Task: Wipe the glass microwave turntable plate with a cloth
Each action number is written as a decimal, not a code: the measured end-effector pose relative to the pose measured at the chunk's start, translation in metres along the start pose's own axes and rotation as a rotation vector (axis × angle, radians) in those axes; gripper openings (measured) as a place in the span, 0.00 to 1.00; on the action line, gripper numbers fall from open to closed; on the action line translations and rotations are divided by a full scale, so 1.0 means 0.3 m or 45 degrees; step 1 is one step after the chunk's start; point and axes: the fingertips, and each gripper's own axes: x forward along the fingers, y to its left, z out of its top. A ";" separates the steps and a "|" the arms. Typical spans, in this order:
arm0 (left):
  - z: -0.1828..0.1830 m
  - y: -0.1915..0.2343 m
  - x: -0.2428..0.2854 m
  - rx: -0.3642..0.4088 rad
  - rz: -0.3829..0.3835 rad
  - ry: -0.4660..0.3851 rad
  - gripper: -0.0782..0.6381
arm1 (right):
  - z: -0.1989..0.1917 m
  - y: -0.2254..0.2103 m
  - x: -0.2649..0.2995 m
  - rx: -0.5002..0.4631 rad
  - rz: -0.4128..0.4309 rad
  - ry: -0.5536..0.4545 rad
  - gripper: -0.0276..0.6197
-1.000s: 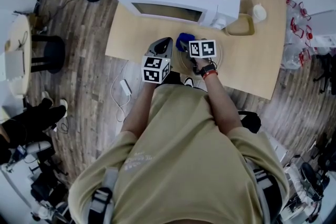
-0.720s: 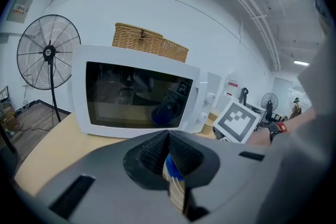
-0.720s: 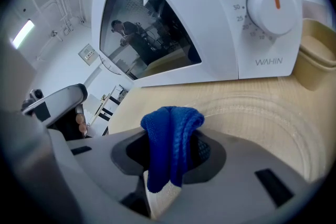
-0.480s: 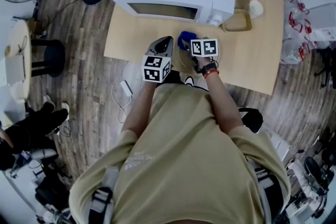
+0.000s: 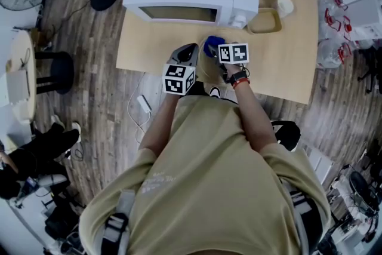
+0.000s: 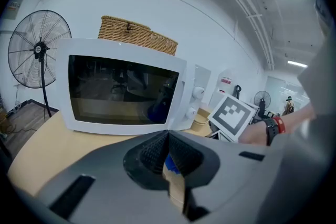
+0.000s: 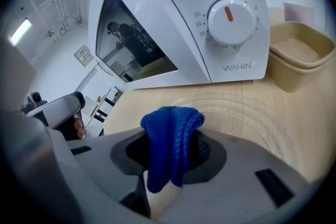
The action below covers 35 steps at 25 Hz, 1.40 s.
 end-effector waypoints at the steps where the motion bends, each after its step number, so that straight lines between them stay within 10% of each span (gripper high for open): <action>1: 0.005 -0.007 0.002 -0.001 -0.006 -0.003 0.13 | 0.000 -0.005 -0.005 0.002 -0.003 0.001 0.27; 35: -0.030 -0.235 0.075 0.022 -0.194 0.047 0.13 | -0.048 -0.258 -0.247 0.050 -0.288 -0.118 0.27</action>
